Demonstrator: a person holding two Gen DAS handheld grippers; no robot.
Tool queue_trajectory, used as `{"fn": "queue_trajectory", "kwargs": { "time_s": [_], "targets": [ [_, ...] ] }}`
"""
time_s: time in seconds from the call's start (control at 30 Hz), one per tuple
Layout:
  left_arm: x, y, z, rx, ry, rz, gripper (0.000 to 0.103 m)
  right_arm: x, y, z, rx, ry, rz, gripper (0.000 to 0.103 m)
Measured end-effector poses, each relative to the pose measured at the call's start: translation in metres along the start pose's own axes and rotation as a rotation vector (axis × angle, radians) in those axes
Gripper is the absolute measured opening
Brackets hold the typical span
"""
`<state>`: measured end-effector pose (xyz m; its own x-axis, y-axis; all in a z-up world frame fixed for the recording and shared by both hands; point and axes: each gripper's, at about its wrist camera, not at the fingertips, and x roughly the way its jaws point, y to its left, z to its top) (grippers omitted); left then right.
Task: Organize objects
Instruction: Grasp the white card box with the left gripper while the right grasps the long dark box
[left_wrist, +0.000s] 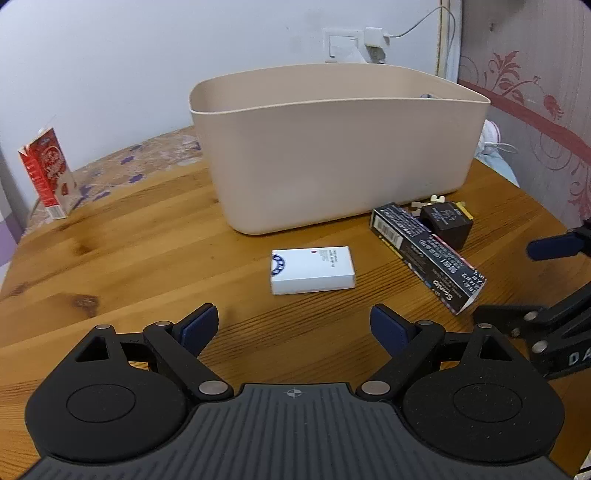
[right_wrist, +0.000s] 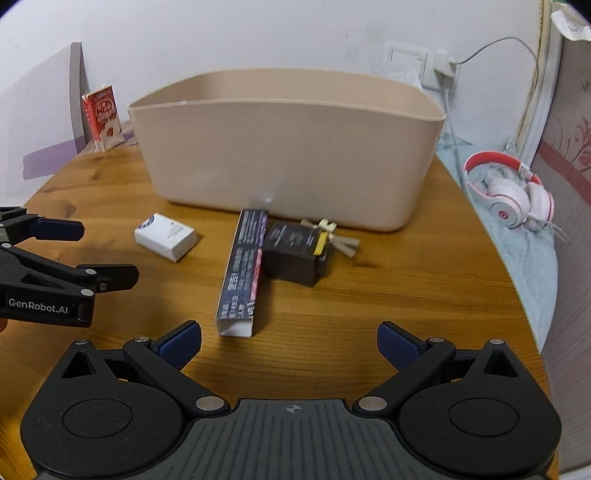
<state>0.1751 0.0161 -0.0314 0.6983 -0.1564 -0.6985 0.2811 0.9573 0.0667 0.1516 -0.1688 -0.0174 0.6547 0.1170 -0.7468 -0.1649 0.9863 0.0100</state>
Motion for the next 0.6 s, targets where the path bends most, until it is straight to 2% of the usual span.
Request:
{"fn": "queue_trajectory", "kwargs": {
  "time_s": [0.33, 0.57, 0.6],
  "targets": [
    [0.020, 0.003, 0.005, -0.054, -0.019, -0.054, 0.091, 0.019, 0.004, 0.002, 0.000, 0.003, 0.038, 0.103],
    [0.037, 0.002, 0.012, -0.038, -0.032, -0.050, 0.090, 0.029, 0.012, 0.007, -0.039, -0.015, 0.022, 0.086],
    [0.039, 0.001, 0.013, -0.036, -0.031, -0.053, 0.084, 0.029, 0.013, 0.008, -0.043, -0.021, 0.023, 0.079]
  ]
}}
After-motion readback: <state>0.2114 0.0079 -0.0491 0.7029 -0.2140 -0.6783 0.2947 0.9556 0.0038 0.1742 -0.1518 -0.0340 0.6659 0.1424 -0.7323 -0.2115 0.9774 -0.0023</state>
